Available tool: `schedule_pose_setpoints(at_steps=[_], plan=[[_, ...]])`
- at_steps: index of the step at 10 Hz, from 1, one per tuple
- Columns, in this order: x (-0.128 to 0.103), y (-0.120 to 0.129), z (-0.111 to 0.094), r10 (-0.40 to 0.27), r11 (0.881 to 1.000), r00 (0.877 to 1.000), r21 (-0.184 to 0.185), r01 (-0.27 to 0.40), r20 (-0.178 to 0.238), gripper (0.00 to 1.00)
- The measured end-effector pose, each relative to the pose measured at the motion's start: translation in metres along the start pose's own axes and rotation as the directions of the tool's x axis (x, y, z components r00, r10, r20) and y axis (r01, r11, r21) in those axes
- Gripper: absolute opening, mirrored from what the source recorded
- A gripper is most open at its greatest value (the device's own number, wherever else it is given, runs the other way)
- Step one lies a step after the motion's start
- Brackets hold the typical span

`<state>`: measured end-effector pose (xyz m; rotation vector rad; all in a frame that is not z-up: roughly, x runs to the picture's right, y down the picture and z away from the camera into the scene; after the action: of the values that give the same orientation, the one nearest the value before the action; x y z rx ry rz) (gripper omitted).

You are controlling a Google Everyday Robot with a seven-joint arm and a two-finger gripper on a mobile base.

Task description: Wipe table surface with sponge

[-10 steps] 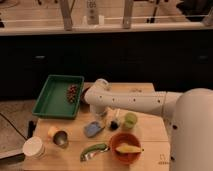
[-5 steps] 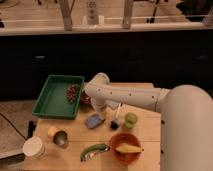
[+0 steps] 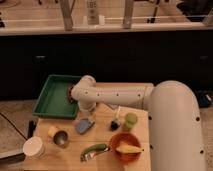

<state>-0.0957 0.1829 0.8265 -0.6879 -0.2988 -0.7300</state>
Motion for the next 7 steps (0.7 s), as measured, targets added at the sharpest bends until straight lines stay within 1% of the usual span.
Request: schedule_pose_setpoints(at_steps=[1,2,4,6,7], plan=[[-0.006,0.008,0.000,-0.015,1.000,1.000,-0.007,0.015,0.004,0.00],[-0.008,0.019,0.001,-0.021,1.000,1.000,-0.016,0.021,0.005,0.00],[0.002,0.041,-0.003,-0.005,1.000,1.000,-0.026,0.005,0.000,0.00],[0.018,0.062,-0.006,0.035,0.999,0.999,-0.033,-0.035,-0.012,0.00],[0.022,0.064,-0.007,0.049,0.998,0.999,-0.033,-0.050,-0.016,0.00]])
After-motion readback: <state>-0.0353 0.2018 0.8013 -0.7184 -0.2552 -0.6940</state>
